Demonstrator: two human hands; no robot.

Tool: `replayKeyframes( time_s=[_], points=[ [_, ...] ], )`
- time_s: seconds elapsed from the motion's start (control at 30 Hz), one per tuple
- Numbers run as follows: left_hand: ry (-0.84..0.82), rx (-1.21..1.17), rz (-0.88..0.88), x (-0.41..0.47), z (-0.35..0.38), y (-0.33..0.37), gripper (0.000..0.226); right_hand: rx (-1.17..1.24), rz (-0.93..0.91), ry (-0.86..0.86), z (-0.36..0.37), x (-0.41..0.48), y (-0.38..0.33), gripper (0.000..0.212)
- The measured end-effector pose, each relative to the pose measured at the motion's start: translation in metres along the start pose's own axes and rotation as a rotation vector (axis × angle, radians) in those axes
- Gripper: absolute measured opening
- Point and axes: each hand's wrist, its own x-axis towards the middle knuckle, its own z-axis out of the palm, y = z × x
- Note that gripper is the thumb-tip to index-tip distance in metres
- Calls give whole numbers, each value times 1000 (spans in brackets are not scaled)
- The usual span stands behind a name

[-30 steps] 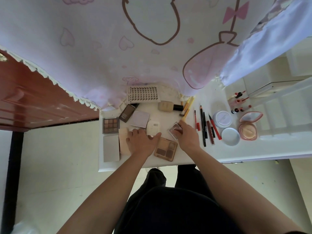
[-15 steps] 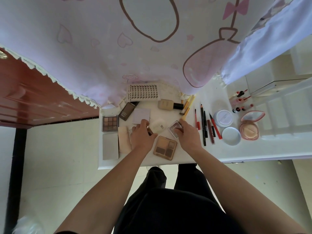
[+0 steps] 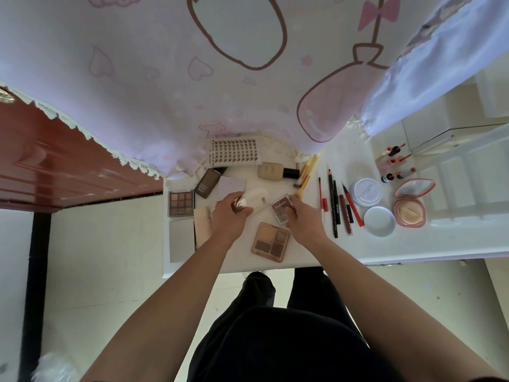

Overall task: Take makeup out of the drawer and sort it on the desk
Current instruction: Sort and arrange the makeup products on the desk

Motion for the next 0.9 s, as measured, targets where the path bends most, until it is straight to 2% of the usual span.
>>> replayKeyframes(
  time_s=[0.1,0.23,0.37,0.53,0.73,0.9],
  points=[
    [36,-126,-57,1,-3,5,49,36,28,28,-1,1,1,27],
    [86,-117,-67,5,-10,9,30,-14,69,50,-5,3,8,30],
    [101,-106,-90,6,-11,11,27,16,183,120,-9,8,13,46],
    [102,-107,-95,2,-8,10,27,106,251,167,-18,21,8,51],
    [98,-101,-135,0,-7,5,31,75,251,161,-22,31,5,30],
    [107,-48,-116,-1,-7,4,35,202,165,250,-30,16,-6,27]
  ],
)
